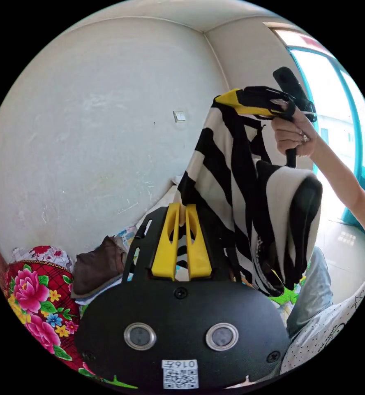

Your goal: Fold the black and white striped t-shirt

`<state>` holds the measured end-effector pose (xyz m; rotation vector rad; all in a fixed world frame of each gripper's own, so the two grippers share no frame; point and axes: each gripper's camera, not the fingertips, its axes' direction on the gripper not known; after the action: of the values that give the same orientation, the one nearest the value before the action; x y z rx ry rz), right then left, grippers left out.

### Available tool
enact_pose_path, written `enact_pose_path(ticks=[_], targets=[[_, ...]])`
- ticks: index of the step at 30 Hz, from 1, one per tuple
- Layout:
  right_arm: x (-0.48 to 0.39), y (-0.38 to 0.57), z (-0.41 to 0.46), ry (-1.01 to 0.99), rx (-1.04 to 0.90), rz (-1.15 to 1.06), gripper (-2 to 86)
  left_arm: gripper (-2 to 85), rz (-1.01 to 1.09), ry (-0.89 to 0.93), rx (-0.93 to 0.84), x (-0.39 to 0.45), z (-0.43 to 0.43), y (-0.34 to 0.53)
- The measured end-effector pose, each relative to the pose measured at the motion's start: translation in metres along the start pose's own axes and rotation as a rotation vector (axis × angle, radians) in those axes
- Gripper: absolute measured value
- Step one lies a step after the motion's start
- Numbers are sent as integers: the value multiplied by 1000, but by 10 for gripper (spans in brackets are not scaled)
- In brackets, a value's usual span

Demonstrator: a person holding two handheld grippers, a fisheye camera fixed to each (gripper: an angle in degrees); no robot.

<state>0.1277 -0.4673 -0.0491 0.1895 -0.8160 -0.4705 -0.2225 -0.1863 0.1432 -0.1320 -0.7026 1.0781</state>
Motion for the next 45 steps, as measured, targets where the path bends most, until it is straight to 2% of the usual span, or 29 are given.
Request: enact_pose_path(ticks=[3,6,10,12,14,16,20,22,24,27,30,33,35,38,40,42,45], targets=[[-29,-30,-14,134,-96,-80,0,-7,37,67,-30,-50,-60,-21],[-55,-50,-28,63,-84,-136,0,-7,82,80,-70,-90,-102,-36],[-94,-77,-12,308,-286,-243,1,-7,153,177,-136,-134,-139,-43],[-106,-83,-2,355,-376,-284,1,-7,186,250,-175,-151,-145,-40],[-114,-86,8,371,-448,-312,1,-6,169,240,-239,-178,-146,-30],[-111,-90,13,286,-483,-264,1,-5,188,216,-301,-197,-142,-16],[-80,-90,9,-12,-454,-46,1,6,179,409,-435,-243,-109,41],[-55,-76,22,-207,-482,113,0,21,136,466,-451,-257,-92,72],[-46,-63,32,-278,-483,181,1,35,89,526,-404,-268,-87,99],[-44,-60,30,-367,-417,207,1,54,57,538,-275,-280,-101,127],[-52,-79,12,-391,-331,169,1,73,103,454,-207,-288,-129,134],[-70,-107,-14,-368,-234,99,1,76,128,311,-129,-299,-171,132],[-79,-125,-31,-357,-154,94,1,73,72,219,2,-311,-221,131],[-94,-161,-64,-301,-4,88,0,61,57,99,93,-318,-288,134],[-107,-188,-85,-193,65,87,0,59,80,53,105,-315,-321,140],[-119,-206,-97,-80,88,77,0,62,119,79,88,-306,-338,149],[-139,-227,-108,32,114,29,0,110,131,155,11,-286,-331,166]])
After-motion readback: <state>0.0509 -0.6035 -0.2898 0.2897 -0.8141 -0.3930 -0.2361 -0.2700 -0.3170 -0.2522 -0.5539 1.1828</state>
